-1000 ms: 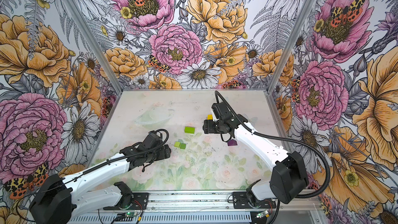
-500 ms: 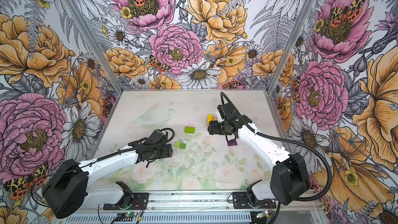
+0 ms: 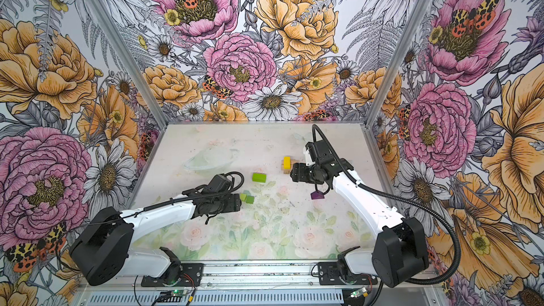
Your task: Build the wood block tower
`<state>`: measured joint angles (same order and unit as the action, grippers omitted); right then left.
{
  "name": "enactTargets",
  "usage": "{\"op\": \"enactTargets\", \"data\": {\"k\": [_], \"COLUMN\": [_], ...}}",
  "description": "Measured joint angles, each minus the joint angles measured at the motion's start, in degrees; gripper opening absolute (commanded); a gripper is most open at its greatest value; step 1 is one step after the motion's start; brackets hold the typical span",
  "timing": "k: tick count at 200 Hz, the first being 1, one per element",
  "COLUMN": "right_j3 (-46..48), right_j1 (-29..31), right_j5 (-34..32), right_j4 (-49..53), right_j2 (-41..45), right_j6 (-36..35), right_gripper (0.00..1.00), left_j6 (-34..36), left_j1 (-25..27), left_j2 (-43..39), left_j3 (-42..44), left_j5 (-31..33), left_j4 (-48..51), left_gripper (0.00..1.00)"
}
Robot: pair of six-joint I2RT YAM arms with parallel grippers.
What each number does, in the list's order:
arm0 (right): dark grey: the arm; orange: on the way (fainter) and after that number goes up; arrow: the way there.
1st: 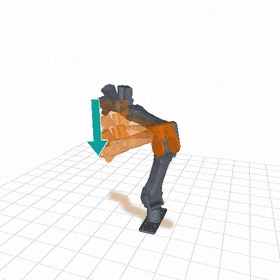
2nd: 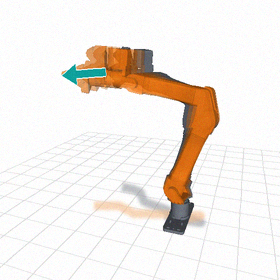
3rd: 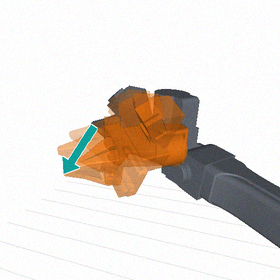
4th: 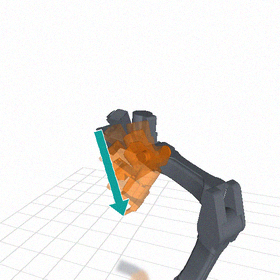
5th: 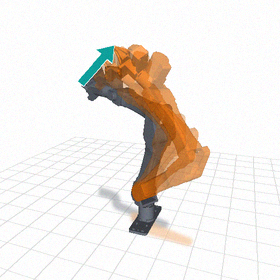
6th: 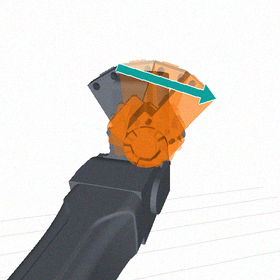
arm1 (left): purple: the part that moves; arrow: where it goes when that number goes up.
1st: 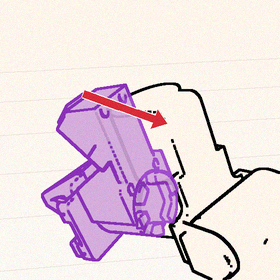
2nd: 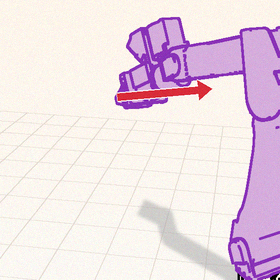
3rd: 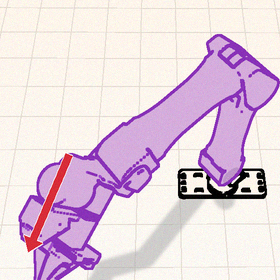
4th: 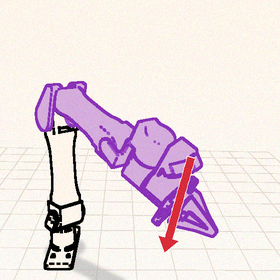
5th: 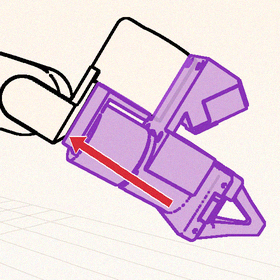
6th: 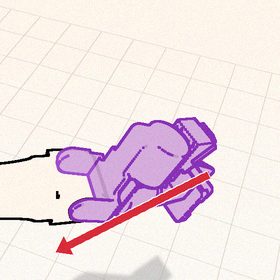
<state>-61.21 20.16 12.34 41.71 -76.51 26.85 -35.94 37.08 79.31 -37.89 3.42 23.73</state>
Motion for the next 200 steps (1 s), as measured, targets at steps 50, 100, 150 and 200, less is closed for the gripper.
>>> {"op": "enactTargets", "data": {"k": [50,100,150,200], "right_j3": [0.37,2.6,4.46,5.55], "right_j1": [-0.17,-0.39,-1.38,-1.66], "right_j5": [0.0,-0.09,-0.72,-1.55], "right_j4": [0.0,1.33,2.84,4.13], "right_j2": [0.17,3.76,7.23,7.3], "right_j6": [0.02,0.04,0.04,0.26], "right_gripper": [0.77,0.77,0.77,0.76], "left_j6": [-0.66,-2.91,-2.47,-2.43], "left_j1": [4.61,11.58,15.8,16.9], "left_j2": [3.41,10.01,19.3,13.55], "left_j3": [-1.22,-6.69,-17.07,-17.25], "left_j5": [-1.05,-2.14,-3.63,-2.47], "left_j4": [-2.97,-8.68,-9.57,-7.98], "left_gripper": [0.84,0.84,0.8,0.82]}}
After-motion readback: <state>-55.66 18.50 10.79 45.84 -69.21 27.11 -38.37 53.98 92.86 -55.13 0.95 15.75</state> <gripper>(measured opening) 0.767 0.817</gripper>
